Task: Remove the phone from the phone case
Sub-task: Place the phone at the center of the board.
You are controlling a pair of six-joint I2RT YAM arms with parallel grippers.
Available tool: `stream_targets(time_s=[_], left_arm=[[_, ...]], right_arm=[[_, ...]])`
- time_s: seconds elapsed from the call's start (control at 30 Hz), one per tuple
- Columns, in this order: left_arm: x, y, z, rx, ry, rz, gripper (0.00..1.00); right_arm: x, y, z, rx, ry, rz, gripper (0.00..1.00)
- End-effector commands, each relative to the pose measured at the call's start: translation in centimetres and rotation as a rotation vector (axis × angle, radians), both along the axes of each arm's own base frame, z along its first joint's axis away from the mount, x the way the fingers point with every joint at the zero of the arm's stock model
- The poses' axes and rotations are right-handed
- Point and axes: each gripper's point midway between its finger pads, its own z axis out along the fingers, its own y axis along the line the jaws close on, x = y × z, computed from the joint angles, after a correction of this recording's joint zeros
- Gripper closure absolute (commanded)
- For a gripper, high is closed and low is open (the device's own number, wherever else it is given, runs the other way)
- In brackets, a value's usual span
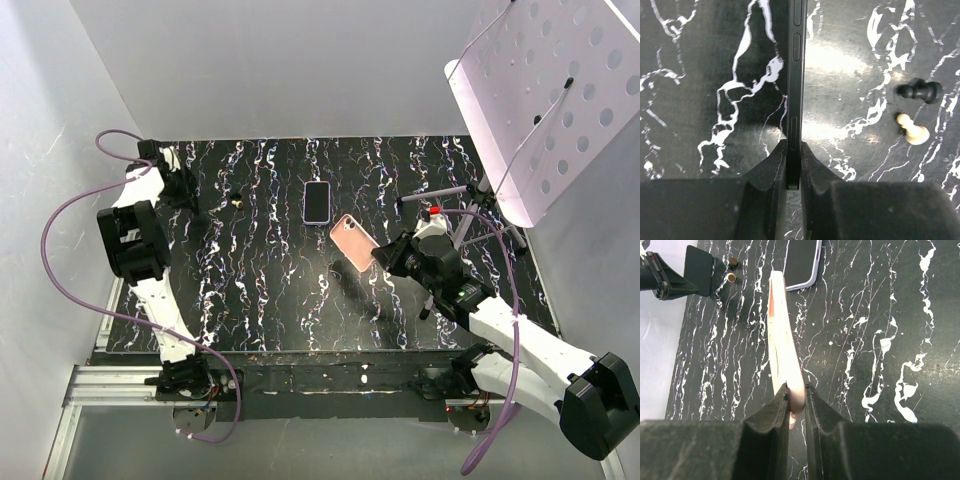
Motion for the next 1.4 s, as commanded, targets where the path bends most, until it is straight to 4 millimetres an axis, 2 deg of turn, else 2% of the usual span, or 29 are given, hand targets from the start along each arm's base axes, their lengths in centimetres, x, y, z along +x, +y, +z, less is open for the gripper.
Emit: stream_targets(time_s=[0.0,0.07,0.13,0.2,0.27,0.47,0.57,0.93,1.03,1.1,1.13,1.23,1.37], left_arm=[[-4.1,3.5,-2.1,0.147,0.243,0.138,1.00],[-4.5,4.0,-2.8,0.170,0.280,0.147,0.97],[-4.8,4.8,-3.1,0.213,0.289,0.152,0.89],[-4.8,4.9,-3.3,0.211,0.280,0.151,0.79],[-4.6,4.5,-3.7,0.160,0.268,0.150,0.74],[-4.2,4.4,-3.4,0.143,0.232,0.157,0.80],[-4.2,4.8,-2.7,0.164,0.219,0.177,0.58],[-4.2,6.8,-1.5,0.250,0.204,0.247,0.20],[-4.6,7.5,-0.2,0.294,0.190,0.306,0.02],[-5.0,7.8,1.0,0.328,0.188,0.350,0.02],[-5.3,7.7,1.9,0.335,0.181,0.376,0.02],[-5.6,5.3,4.5,0.273,0.110,0.393,0.02],[-6.0,-0.6,8.8,0.144,-0.046,0.317,0.02]], right_arm=[[0.8,0.5,2.1,0.056,-0.068,-0.001,0.99],[0.9,0.7,2.4,0.063,-0.070,0.004,0.99],[0.8,0.8,2.5,0.070,-0.071,0.011,0.99],[0.7,0.7,2.6,0.071,-0.072,0.009,0.99],[0.6,0.5,2.5,0.070,-0.072,0.003,0.99],[0.4,-0.3,2.7,0.057,-0.084,-0.015,0.99],[0.4,-0.3,3.0,0.059,-0.091,-0.015,0.99],[0.3,0.1,2.8,0.064,-0.077,0.002,0.99],[0.7,0.1,2.7,0.064,-0.073,-0.018,0.99],[1.2,-0.1,2.5,0.057,-0.064,-0.047,0.99],[1.6,-0.4,2.5,0.049,-0.063,-0.071,0.99],[2.8,-0.8,2.0,-0.021,-0.069,-0.103,0.99],[4.7,-1.1,2.0,-0.128,-0.074,-0.138,0.99]])
